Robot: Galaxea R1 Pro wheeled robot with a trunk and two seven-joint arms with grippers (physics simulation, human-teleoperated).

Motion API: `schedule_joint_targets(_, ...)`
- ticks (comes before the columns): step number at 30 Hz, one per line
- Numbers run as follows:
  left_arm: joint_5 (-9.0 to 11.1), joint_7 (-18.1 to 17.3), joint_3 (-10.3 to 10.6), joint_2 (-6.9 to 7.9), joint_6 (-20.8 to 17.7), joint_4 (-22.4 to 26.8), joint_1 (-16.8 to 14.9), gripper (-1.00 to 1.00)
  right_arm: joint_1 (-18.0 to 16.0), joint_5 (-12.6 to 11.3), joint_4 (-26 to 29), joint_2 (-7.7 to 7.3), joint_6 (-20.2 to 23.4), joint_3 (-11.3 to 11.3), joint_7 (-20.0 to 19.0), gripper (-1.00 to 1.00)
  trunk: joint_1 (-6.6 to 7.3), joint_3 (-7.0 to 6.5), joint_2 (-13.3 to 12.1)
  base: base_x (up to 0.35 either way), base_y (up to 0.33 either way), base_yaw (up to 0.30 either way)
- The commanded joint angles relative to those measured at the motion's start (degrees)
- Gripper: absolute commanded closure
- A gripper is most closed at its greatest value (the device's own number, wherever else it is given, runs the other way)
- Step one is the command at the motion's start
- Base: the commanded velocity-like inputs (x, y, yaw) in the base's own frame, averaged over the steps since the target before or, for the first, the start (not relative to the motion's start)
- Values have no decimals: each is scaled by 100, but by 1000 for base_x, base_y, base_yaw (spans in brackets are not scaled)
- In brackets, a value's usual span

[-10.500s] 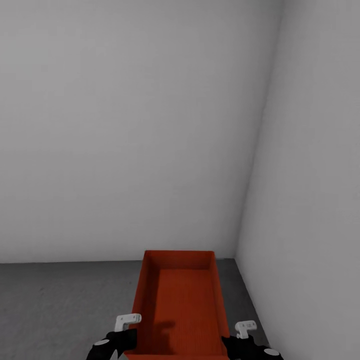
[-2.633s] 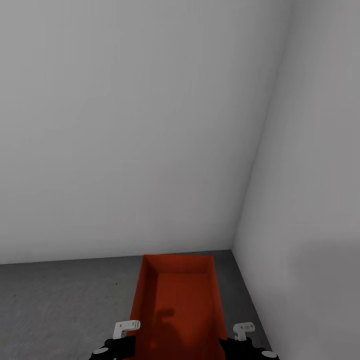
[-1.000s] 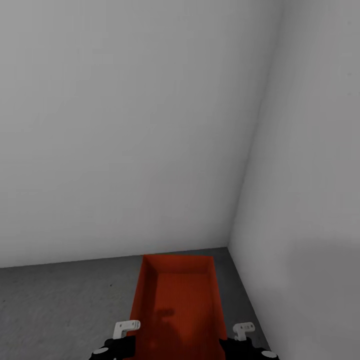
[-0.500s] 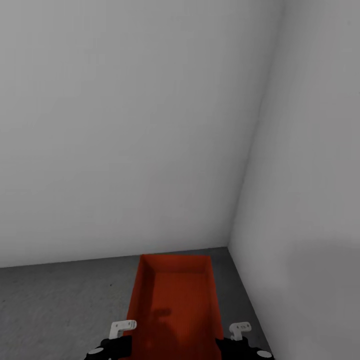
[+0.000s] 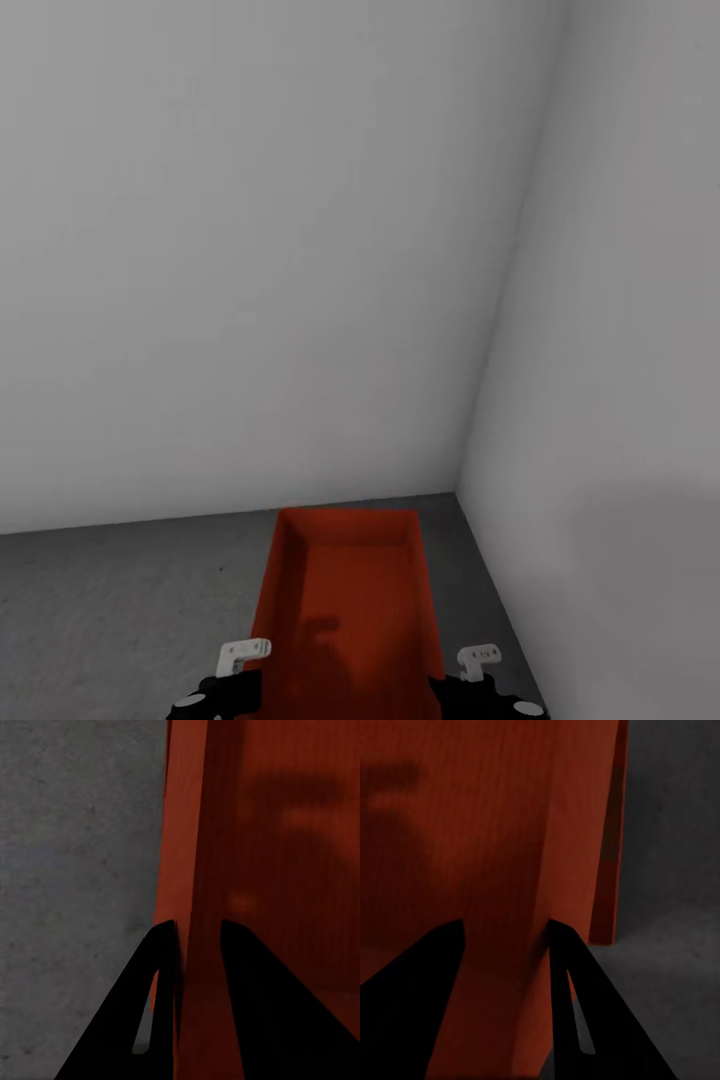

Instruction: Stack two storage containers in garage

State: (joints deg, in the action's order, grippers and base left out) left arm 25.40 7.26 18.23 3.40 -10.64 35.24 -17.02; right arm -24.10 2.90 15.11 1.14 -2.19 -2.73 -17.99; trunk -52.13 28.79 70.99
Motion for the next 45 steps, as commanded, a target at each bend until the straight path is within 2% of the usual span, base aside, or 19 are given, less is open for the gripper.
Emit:
schedule_joint_targets(1,27,24,13,-25,-26,48,-7,100,2,65,-9,6,0,-63,-50,100,-23,24,45,0,0,0)
schedule_joint_targets(7,383,181,336,74,-26,144,-7,100,2,137,-9,8,0,-121,-82,100,-154,132,286,0,0,0)
schedule_joint_targets(8,-2013,-541,-1850,-1028,-26,203,-7,100,2,378,-9,8,0,-369,-82,100,-176,150,326,0,0,0)
schedule_joint_targets(17,-2013,-541,-1850,-1029,-26,203,-7,100,2,378,-9,8,0,-368,-82,100,-374,312,687,0,0,0)
schedule_joint_targets(45,-1996,-506,-1854,-1025,9,212,-6,100,2,369,-9,8,0,-369,-82,100,-374,312,687,0,0,0)
